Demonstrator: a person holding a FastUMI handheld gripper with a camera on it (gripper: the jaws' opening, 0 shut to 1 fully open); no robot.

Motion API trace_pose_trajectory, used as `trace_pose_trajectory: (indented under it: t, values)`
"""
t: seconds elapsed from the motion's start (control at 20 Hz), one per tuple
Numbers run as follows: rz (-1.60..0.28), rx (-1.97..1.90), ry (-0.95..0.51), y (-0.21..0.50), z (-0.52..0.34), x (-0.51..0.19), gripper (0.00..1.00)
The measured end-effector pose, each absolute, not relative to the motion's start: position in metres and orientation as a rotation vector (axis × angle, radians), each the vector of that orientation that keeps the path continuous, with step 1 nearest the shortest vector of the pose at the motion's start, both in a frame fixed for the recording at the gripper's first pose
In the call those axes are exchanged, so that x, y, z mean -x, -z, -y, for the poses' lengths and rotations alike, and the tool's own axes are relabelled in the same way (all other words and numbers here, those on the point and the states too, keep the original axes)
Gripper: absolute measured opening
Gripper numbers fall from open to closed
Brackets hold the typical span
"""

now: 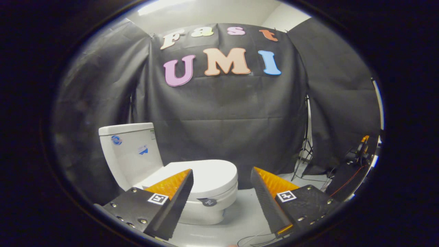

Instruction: Open the toilet lid.

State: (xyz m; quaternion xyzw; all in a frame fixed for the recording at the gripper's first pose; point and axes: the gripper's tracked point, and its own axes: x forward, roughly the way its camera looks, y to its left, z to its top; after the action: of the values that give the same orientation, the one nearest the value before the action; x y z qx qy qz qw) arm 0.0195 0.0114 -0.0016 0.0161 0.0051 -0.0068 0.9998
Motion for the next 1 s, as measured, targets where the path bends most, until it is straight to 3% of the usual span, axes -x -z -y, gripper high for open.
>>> trace_pose_trajectory:
  t: [0.55,1.0]
  values:
    - [-0.086,-0.111,0.034,0.022,-0.018,-0.052,0.99]
    - [-0.305,-0.494,0.156,0.091,-0.012,-0.088,0.99]
